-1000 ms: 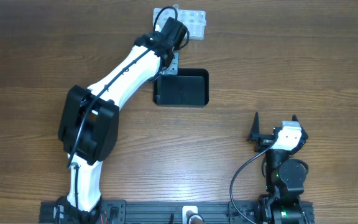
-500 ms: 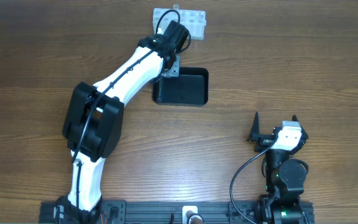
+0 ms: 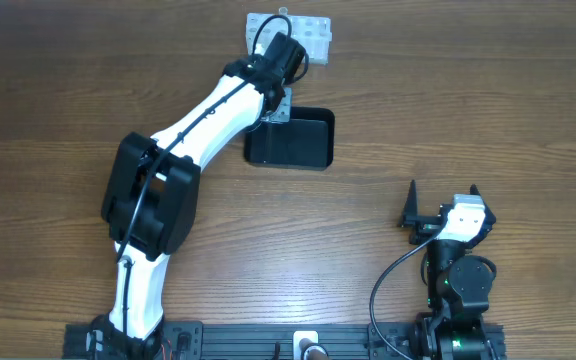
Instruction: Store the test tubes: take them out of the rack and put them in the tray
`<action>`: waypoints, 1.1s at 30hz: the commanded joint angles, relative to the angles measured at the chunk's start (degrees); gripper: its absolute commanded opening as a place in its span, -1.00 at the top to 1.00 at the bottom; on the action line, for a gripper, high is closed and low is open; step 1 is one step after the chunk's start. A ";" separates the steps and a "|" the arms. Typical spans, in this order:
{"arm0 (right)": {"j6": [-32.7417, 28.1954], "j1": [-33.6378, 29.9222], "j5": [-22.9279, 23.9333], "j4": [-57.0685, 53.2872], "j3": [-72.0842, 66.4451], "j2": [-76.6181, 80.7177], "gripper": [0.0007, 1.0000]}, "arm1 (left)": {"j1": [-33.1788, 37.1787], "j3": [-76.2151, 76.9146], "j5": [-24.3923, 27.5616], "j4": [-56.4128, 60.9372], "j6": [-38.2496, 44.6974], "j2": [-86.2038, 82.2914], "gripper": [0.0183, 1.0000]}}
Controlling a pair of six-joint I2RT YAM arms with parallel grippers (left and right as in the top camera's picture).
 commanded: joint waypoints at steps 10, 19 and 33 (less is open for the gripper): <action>-0.07 0.31 0.90 -0.11 -0.33 -0.31 -0.99 | -0.33 -0.26 -14.58 20.96 7.19 -9.90 -0.27; -0.04 0.31 0.90 -0.11 -0.33 -0.31 -0.98 | 3.98 -0.26 -6.58 38.21 15.93 -4.98 -0.28; -0.07 0.31 0.90 -0.11 -0.33 -0.31 -0.98 | 7.63 -0.24 8.00 54.31 24.37 5.20 -0.30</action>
